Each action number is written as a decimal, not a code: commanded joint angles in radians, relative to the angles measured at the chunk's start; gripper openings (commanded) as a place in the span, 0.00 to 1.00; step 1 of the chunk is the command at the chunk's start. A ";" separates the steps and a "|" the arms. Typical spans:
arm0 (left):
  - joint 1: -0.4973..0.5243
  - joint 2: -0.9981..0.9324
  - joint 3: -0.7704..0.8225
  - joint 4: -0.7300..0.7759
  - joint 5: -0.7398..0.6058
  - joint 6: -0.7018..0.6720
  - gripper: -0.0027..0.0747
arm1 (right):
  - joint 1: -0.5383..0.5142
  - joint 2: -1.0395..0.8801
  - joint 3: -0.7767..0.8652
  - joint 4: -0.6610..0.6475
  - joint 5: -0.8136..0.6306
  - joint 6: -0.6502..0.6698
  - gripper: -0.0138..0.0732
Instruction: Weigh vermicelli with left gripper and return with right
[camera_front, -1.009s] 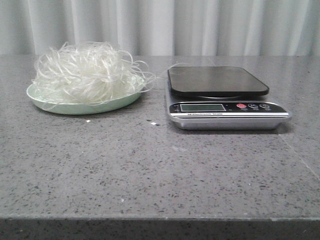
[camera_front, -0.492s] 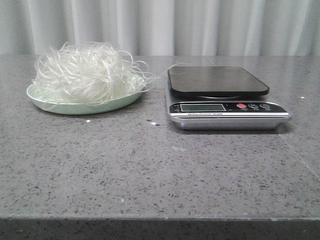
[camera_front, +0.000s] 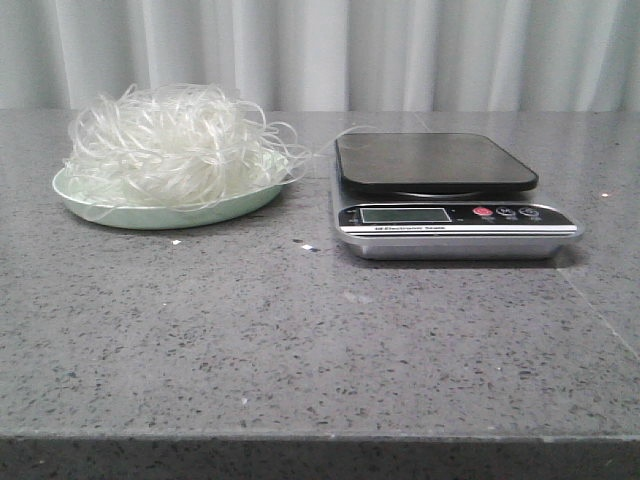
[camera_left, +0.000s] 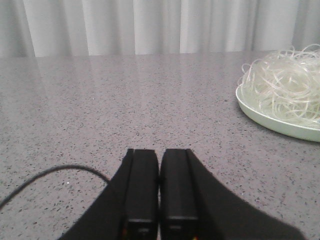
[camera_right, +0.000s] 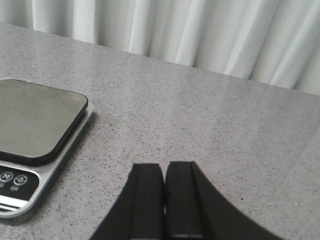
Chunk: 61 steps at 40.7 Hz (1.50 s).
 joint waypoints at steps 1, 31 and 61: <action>-0.007 -0.021 0.008 -0.009 -0.075 -0.011 0.21 | 0.000 0.005 -0.029 -0.027 -0.085 0.096 0.33; -0.007 -0.021 0.008 -0.009 -0.075 -0.011 0.21 | 0.044 -0.230 0.239 -0.225 -0.223 0.486 0.33; -0.007 -0.019 0.008 -0.009 -0.075 -0.011 0.21 | -0.093 -0.412 0.326 -0.182 -0.142 0.419 0.33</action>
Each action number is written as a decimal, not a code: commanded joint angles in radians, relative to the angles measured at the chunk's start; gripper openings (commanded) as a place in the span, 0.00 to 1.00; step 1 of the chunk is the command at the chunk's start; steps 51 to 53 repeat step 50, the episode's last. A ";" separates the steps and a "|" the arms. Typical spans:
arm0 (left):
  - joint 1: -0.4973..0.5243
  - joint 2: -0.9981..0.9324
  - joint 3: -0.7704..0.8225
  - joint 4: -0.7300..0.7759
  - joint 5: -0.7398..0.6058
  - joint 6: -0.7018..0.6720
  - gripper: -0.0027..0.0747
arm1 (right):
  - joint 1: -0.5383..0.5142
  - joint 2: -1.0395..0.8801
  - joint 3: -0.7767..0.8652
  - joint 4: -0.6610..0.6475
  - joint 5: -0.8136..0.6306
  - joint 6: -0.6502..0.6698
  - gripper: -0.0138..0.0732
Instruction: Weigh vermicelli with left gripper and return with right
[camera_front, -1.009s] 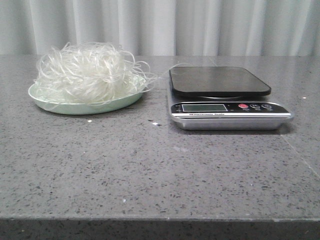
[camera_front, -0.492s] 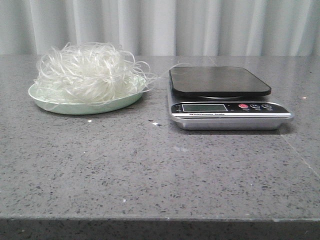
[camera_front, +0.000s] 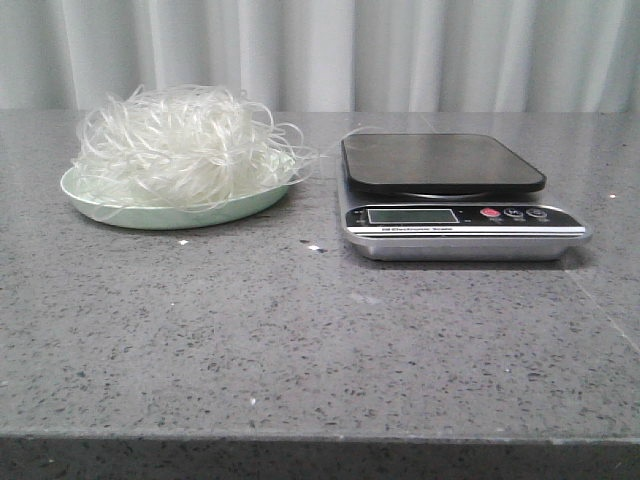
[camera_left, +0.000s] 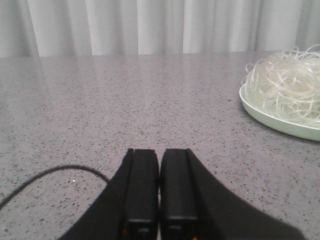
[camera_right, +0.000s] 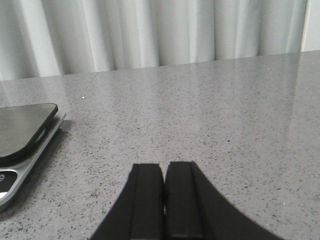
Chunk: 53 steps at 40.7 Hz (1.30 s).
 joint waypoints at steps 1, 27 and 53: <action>-0.007 -0.019 0.008 -0.009 -0.075 -0.011 0.21 | 0.023 -0.017 -0.007 -0.014 -0.061 -0.013 0.33; -0.007 -0.019 0.008 -0.009 -0.075 -0.011 0.21 | 0.040 -0.017 -0.007 -0.022 -0.050 -0.013 0.33; -0.007 -0.019 0.008 -0.009 -0.075 -0.011 0.21 | 0.040 -0.017 -0.007 -0.022 -0.050 -0.013 0.33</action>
